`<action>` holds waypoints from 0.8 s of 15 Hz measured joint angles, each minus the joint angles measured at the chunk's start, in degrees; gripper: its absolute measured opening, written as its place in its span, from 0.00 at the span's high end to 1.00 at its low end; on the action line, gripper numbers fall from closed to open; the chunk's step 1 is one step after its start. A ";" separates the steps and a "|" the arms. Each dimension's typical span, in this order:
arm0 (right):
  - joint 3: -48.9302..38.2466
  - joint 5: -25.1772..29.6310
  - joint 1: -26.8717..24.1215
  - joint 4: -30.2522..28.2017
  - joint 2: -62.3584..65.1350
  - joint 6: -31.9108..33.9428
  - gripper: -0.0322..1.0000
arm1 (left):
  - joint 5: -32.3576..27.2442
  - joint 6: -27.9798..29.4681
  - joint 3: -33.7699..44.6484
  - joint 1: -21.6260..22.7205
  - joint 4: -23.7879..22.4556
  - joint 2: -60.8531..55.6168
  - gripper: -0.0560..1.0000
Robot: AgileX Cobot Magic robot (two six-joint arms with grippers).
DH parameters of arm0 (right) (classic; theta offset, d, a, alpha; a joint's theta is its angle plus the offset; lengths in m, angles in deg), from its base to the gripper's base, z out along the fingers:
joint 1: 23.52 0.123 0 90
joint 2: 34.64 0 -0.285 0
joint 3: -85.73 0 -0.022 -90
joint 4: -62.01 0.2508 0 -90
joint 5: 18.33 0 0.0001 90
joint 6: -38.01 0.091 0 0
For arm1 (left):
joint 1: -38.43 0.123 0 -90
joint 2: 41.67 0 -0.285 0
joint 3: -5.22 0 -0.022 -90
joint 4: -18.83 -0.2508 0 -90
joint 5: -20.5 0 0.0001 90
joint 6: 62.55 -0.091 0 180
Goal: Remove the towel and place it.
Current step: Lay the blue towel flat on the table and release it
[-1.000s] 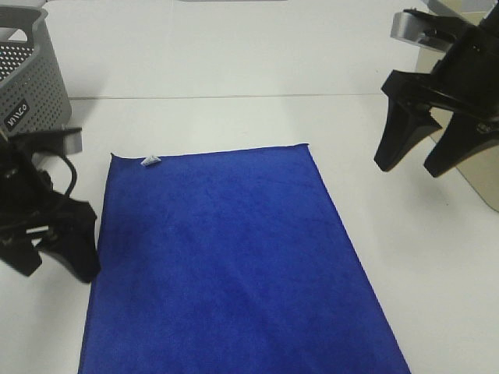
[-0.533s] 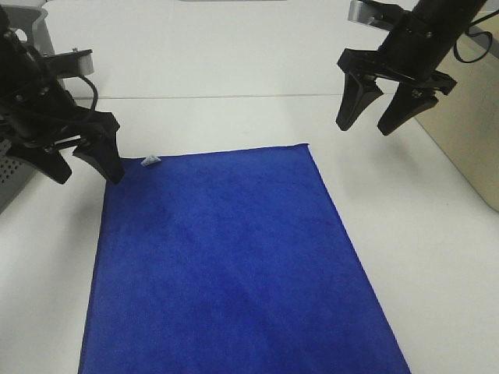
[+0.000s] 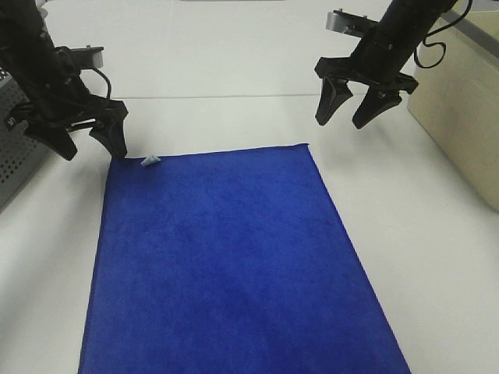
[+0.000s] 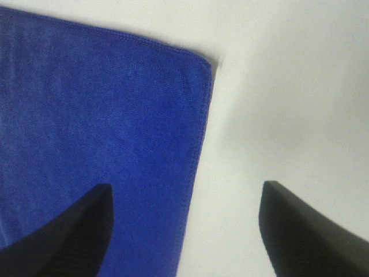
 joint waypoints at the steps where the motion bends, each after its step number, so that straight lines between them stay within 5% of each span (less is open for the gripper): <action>1: 0.52 0.00 -0.23 0.23 -0.92 -0.46 0.29 | -0.40 0.00 -1.72 0.74 0.00 1.09 0.20; 12: 1.03 0.06 -4.13 9.05 -7.45 -6.47 0.29 | 0.69 -3.27 -3.67 4.30 4.47 6.42 0.19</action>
